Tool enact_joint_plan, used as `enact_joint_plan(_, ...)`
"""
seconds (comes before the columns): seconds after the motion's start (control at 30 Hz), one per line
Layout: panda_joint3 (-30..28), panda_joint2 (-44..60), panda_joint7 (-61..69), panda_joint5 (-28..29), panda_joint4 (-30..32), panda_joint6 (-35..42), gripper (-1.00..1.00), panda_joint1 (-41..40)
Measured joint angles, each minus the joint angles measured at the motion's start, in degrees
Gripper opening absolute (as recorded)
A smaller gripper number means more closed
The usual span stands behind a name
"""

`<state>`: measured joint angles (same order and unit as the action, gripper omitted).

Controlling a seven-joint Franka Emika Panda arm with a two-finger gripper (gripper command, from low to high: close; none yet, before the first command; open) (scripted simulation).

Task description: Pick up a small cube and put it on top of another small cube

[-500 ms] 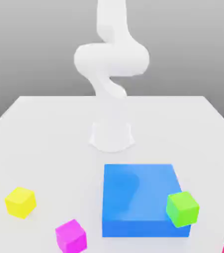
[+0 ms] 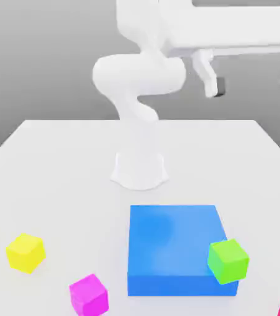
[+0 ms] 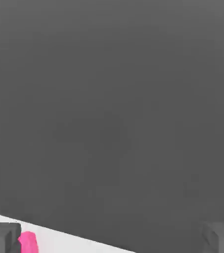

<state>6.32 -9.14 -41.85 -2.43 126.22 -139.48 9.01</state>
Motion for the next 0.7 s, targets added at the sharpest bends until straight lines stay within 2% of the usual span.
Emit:
enact_joint_plan(0.17,2.1,10.5,-0.7,2.0,-1.6,-2.2,0.0,3.4)
enact_joint_plan(0.53,3.0,33.6,-4.3,9.3,-5.1,-6.9,0.0,11.2)
enact_joint_plan(0.67,1.5,41.9,-5.6,11.4,-6.8,-12.2,0.0,13.0)
enact_joint_plan(0.7,1.2,43.3,-5.8,11.7,-7.1,-13.2,-1.0,13.3)
